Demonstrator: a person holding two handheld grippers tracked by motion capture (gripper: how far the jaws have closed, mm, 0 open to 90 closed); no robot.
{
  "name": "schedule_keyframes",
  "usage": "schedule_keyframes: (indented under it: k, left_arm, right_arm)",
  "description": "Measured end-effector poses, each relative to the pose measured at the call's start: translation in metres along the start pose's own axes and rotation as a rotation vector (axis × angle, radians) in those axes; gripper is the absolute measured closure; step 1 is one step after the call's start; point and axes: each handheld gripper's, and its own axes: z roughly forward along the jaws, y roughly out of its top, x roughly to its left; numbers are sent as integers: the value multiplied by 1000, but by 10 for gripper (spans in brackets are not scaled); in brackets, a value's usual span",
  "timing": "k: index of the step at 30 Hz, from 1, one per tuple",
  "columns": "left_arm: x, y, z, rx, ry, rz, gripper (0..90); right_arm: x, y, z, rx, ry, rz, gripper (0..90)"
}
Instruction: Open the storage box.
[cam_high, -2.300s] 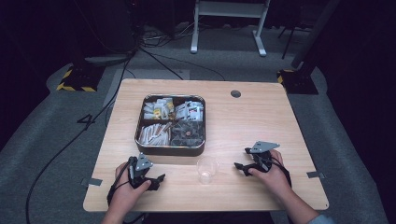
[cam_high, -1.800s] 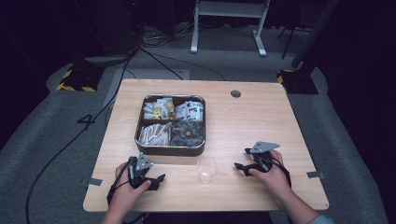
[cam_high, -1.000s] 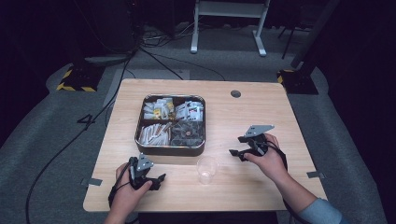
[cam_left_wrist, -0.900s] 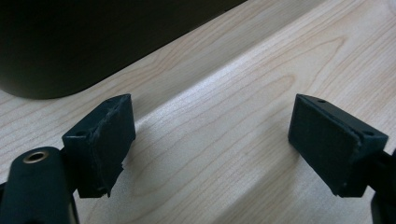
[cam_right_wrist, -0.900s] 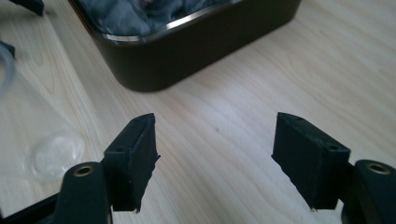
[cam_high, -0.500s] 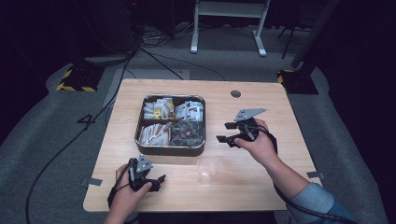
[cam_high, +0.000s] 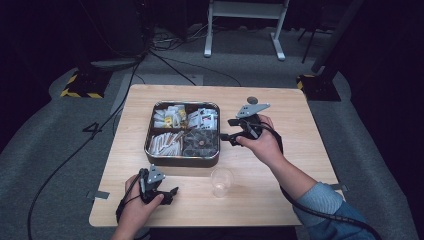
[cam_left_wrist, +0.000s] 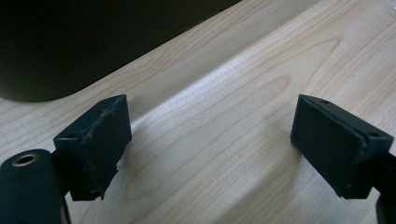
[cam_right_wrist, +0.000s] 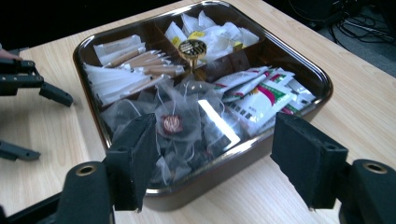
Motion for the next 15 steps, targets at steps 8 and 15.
schedule_keyframes:
  k: [8,15]
  left_arm:
    - [1,1,1,2,2,2,120]
    - [0,2,1,3,4,-4,119]
  right_arm:
    - [-5,13,21,24,10,-7,324]
    - [-9,21,46,31,35,13,313]
